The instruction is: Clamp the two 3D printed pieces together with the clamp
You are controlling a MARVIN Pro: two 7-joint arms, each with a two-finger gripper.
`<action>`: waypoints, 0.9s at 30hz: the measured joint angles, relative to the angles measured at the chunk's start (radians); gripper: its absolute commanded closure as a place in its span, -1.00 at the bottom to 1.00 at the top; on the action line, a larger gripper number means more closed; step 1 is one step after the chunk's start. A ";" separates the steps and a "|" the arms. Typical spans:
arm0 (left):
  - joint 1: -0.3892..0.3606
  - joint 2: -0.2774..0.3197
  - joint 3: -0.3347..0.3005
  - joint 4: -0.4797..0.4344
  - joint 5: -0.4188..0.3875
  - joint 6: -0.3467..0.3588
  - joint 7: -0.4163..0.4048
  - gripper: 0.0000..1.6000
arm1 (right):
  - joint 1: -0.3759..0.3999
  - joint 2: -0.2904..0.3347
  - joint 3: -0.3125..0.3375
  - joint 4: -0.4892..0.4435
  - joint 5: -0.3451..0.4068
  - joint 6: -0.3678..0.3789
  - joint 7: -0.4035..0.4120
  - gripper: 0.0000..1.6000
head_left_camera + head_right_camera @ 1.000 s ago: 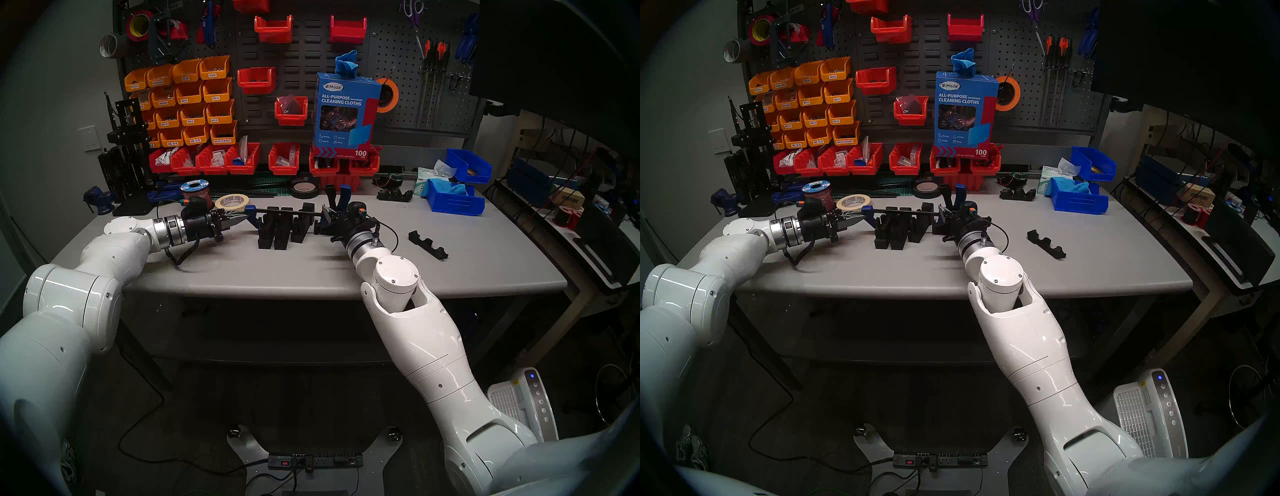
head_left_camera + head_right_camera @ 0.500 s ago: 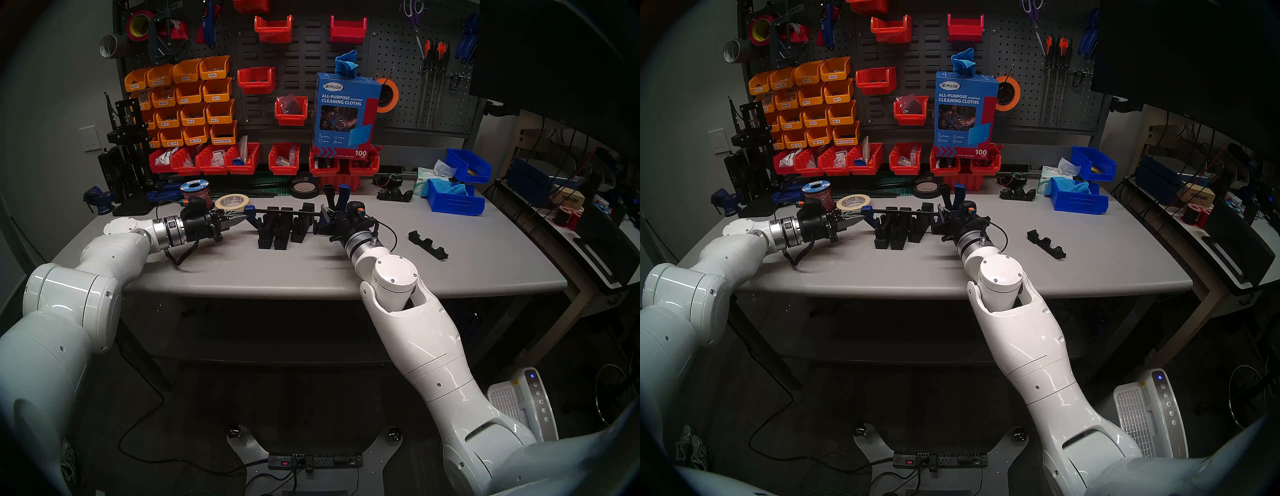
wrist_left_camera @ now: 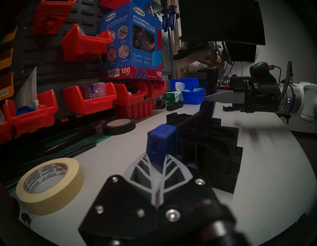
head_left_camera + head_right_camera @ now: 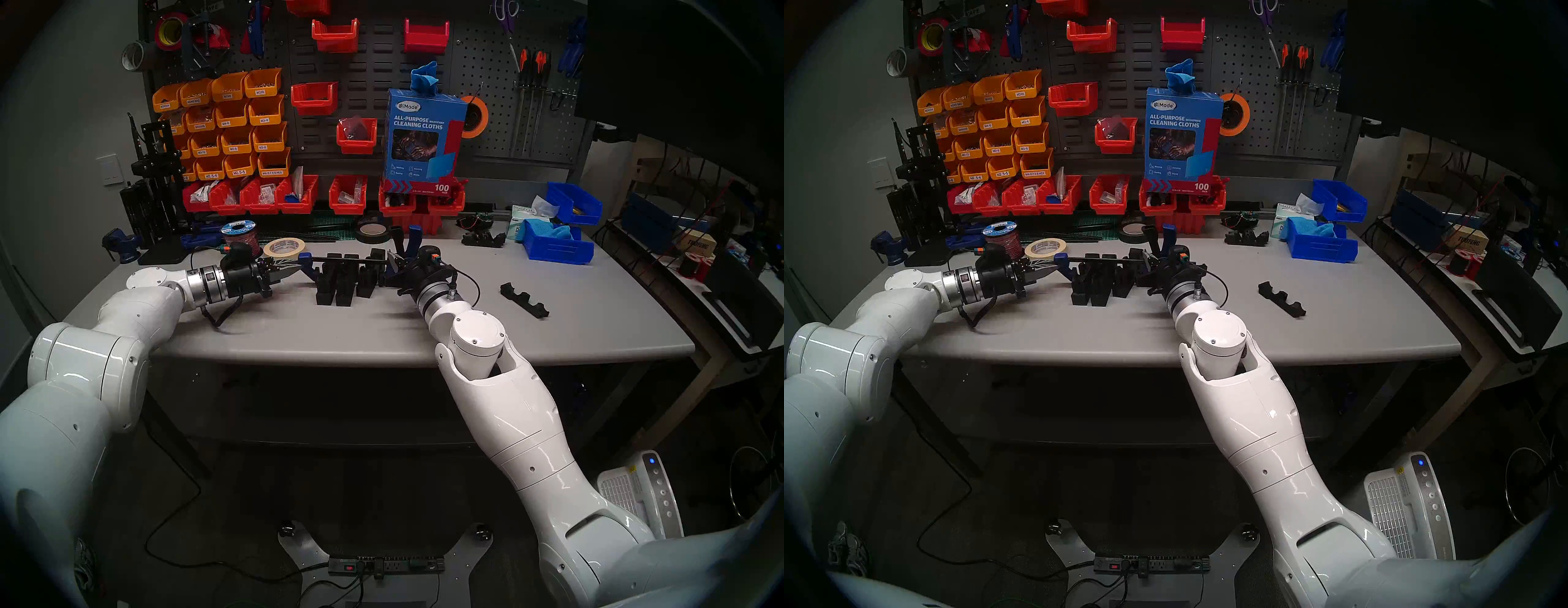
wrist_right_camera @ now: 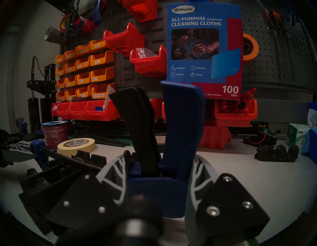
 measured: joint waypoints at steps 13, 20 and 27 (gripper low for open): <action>-0.001 0.001 -0.003 0.004 0.002 -0.002 0.001 1.00 | 0.017 -0.009 -0.019 0.019 0.012 0.000 0.001 1.00; -0.002 0.004 -0.005 0.007 0.004 -0.002 0.003 1.00 | 0.028 -0.012 -0.028 0.030 0.017 0.000 0.001 1.00; -0.002 0.008 -0.007 0.010 0.006 -0.003 0.006 1.00 | 0.044 -0.016 -0.040 0.047 0.023 0.000 0.001 1.00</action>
